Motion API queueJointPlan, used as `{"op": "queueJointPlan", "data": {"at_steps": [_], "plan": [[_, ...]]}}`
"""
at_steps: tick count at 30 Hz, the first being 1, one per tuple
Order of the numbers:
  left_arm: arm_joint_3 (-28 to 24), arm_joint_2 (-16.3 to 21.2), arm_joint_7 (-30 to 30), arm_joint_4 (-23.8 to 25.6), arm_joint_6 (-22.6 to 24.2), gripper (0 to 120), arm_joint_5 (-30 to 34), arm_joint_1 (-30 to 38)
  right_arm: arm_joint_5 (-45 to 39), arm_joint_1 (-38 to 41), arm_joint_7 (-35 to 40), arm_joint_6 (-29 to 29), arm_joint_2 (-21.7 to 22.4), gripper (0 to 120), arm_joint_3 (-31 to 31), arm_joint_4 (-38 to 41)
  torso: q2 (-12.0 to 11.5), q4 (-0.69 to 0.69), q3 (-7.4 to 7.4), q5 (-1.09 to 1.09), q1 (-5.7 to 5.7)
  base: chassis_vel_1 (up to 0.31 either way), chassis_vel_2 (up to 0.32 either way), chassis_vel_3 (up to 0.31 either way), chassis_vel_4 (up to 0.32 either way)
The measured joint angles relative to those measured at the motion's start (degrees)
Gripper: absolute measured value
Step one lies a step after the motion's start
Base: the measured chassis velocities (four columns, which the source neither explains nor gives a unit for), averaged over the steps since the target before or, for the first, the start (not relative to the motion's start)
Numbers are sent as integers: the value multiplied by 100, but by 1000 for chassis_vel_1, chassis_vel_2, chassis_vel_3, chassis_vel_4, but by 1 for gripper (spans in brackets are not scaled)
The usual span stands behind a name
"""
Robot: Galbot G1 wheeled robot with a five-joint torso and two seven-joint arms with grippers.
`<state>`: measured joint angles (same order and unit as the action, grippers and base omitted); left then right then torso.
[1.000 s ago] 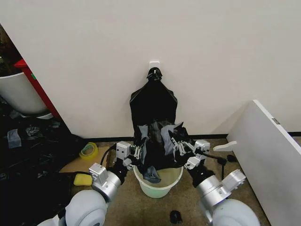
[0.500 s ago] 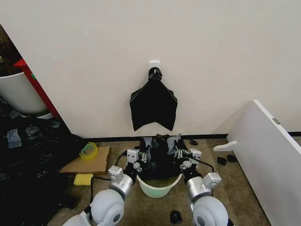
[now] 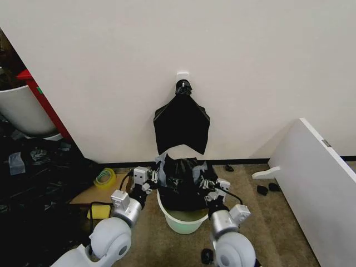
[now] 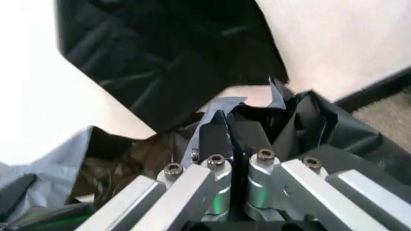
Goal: Place the garbage bag over the trash bin.
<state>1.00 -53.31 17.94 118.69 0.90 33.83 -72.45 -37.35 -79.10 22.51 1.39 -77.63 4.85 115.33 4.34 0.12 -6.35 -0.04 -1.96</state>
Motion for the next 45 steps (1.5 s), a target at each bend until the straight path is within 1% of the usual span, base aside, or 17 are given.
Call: {"op": "queueJointPlan", "data": {"at_steps": [4,8,9,12,13,18,25,27,35,45], "plan": [[-324,-415,2,-298,-60,0,-163,-13,235,-332,191,-68,247,0,1,76,0,3,0,-1,0,0,0,0,0],[-424,-499,16,-351,-59,0,-177,9,359,-511,257,-156,366,0,2,176,0,3,0,1,0,0,0,0,0],[-480,-507,17,-359,-49,0,-186,19,428,-611,296,-266,441,0,3,254,0,3,0,0,0,0,0,0,0],[-526,-393,20,-332,-26,0,-195,-16,612,-877,326,-687,564,0,-8,452,0,2,0,1,0,0,0,0,0],[-526,-393,20,-332,-26,0,-195,-16,612,-877,326,-687,564,0,-8,452,0,2,0,1,0,0,0,0,0],[-384,-180,38,-248,-10,0,-211,-247,666,-1161,506,-1128,641,0,42,705,0,2,1,0,0,0,0,0,0],[-124,-80,169,-179,-4,0,-184,-515,671,-1258,871,-1351,755,0,188,872,0,1,1,0,0,0,0,0,0],[-29,-68,198,-137,-18,0,-190,-703,722,-1386,987,-1474,779,0,181,972,0,2,1,0,0,0,0,0,0],[88,-56,198,-223,-34,0,-276,-1052,780,-1528,1123,-1620,762,0,142,962,0,2,1,0,0,0,0,0,0],[193,173,209,-309,272,0,-264,-1138,865,-1646,1125,-2082,869,0,71,937,0,2,0,0,1,0,0,0,0]]}}
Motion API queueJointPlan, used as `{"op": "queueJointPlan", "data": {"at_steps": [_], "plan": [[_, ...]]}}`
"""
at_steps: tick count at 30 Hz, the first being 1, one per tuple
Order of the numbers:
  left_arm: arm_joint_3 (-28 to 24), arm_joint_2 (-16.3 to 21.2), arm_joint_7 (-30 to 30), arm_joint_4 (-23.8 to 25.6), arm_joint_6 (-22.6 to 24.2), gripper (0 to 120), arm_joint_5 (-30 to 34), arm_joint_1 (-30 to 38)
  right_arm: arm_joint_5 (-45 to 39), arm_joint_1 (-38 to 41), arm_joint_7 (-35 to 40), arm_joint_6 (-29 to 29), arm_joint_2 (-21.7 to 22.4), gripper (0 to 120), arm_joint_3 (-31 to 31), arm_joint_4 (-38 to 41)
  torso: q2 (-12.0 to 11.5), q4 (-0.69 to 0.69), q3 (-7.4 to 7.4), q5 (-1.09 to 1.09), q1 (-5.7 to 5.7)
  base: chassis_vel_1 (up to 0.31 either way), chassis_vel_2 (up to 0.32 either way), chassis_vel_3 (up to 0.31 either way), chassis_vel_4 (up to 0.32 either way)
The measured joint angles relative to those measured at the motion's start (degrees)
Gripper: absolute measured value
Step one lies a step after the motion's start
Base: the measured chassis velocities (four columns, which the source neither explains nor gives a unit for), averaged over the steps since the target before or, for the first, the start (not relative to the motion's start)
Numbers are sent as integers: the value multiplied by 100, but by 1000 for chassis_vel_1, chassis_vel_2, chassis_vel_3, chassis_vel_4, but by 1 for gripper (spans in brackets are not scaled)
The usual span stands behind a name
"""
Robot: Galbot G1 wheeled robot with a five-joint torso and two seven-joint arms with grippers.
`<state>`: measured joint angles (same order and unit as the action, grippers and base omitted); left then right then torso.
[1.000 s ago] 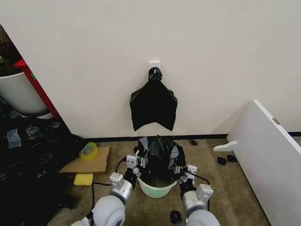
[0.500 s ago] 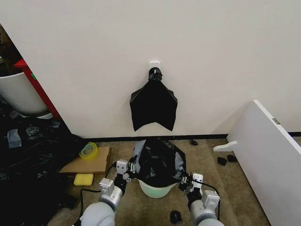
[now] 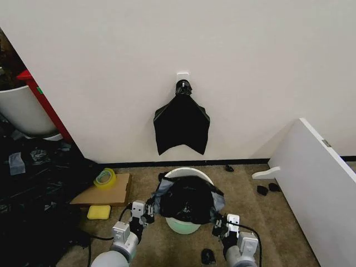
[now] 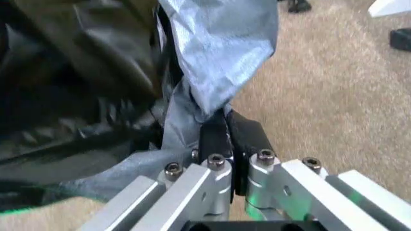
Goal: Place the garbage bag over the trash bin.
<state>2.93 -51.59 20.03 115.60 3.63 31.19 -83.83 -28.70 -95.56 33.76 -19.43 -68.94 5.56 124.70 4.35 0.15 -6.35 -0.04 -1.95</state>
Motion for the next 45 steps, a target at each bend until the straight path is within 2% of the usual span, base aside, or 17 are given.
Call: {"op": "queueJointPlan", "data": {"at_steps": [7,20,34,45], "plan": [[-2,73,-5,-170,193,0,66,162,124,91,-296,-61,41,0,-3,-246,0,0,0,0,0,0,0,0,0],[-51,-1,-15,-463,253,0,53,418,261,554,-510,-90,23,0,-30,-817,0,0,-1,0,0,0,0,0,0],[-109,-243,136,-783,295,0,-293,537,903,735,-562,198,12,0,-77,-1188,0,0,0,0,0,0,0,0,0],[-32,-320,269,-803,280,0,-304,525,1099,707,-551,418,-45,0,-78,-1271,0,0,0,0,0,0,0,0,0]]}}
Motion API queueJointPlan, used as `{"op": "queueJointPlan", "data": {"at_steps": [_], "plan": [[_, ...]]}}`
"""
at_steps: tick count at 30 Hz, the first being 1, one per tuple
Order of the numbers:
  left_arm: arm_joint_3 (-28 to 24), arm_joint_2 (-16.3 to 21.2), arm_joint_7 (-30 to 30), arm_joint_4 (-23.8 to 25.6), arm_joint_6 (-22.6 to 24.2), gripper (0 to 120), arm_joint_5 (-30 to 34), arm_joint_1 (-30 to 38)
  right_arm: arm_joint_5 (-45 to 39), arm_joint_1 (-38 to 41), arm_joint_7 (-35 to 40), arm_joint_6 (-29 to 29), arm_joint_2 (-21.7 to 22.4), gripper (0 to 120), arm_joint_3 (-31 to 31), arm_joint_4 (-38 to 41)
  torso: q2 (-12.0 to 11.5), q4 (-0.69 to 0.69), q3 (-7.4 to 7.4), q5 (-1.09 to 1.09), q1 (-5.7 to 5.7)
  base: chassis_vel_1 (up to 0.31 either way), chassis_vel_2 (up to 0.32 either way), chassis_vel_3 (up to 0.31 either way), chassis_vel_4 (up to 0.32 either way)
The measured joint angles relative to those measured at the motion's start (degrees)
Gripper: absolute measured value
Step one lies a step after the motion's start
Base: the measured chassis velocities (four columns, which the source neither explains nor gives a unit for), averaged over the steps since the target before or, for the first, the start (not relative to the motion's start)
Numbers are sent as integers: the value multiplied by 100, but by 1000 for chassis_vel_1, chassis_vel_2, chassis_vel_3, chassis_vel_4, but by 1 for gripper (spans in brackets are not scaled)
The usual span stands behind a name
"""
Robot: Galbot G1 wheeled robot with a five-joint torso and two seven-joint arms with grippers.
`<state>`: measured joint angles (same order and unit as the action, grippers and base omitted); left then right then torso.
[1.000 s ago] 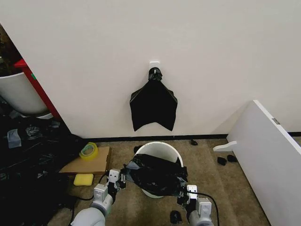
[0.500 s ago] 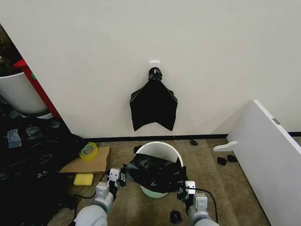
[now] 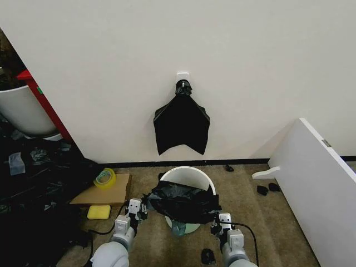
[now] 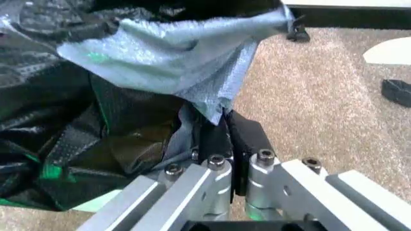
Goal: Place the garbage bag over the trash bin.
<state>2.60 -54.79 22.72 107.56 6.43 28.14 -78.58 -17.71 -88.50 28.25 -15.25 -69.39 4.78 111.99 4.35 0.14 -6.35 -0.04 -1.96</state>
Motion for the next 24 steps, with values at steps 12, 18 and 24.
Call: {"op": "queueJointPlan", "data": {"at_steps": [12,18,24], "plan": [[140,197,119,482,-23,36,69,-342,118,-609,-87,36,120,23,11,484,0,0,0,0,0,0,0,0,0],[254,274,200,562,-120,55,12,-442,177,-860,-97,83,140,41,109,722,0,0,0,0,0,0,0,0,0],[325,448,227,819,-261,81,10,-723,200,-1268,-122,171,201,68,253,1173,0,0,0,0,0,0,0,0,0]]}}
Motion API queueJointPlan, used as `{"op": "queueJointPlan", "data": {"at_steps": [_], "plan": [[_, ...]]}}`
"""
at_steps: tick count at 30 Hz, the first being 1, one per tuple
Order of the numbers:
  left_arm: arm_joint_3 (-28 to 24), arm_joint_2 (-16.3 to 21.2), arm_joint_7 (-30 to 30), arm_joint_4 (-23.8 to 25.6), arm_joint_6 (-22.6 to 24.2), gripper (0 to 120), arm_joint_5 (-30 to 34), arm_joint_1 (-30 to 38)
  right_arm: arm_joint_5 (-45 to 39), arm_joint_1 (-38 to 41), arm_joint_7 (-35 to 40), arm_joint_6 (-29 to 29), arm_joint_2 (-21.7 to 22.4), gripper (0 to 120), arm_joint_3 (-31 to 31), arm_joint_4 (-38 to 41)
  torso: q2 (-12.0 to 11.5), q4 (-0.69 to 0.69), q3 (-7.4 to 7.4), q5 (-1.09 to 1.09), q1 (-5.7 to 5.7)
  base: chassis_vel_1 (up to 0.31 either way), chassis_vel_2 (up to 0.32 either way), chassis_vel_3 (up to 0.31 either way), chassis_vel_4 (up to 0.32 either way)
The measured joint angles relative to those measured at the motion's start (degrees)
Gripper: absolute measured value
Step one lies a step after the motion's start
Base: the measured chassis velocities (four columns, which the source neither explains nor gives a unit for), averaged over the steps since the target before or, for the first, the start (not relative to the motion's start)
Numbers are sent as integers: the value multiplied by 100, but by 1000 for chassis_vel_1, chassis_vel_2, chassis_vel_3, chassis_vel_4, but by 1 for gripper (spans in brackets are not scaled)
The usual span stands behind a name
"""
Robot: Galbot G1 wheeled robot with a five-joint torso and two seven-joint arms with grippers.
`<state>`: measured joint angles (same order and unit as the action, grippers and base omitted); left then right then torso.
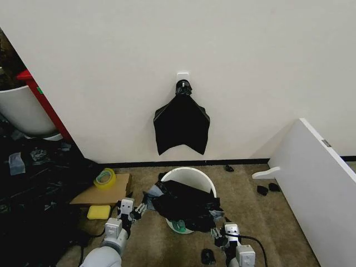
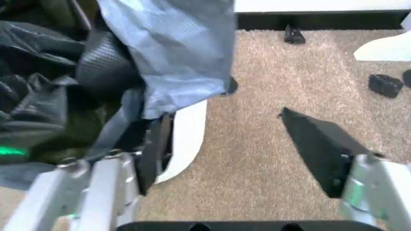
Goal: Place the garbage bag over the trash bin.
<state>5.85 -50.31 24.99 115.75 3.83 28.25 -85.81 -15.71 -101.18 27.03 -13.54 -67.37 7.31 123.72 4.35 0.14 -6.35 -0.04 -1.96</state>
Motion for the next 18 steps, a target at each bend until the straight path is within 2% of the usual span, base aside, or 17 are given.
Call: {"op": "queueJointPlan", "data": {"at_steps": [2,4,5,9,18], "plan": [[14,39,-8,54,-41,85,-17,-82,28,-88,-14,18,18,71,0,77,0,0,0,0,0,0,0,0,0],[51,115,-24,127,-180,96,-67,-248,174,-296,-89,140,55,83,-2,206,0,0,0,0,0,0,0,0,0],[51,115,-24,127,-180,96,-67,-248,174,-296,-89,140,55,83,-2,206,0,0,0,0,0,0,0,0,0],[99,176,-21,145,-327,100,-53,-344,474,-505,-257,556,69,98,77,209,0,0,0,0,0,0,0,0,0],[133,131,74,-83,-405,100,147,-86,602,-288,-324,963,0,100,225,-308,0,0,0,0,0,0,0,0,0]]}}
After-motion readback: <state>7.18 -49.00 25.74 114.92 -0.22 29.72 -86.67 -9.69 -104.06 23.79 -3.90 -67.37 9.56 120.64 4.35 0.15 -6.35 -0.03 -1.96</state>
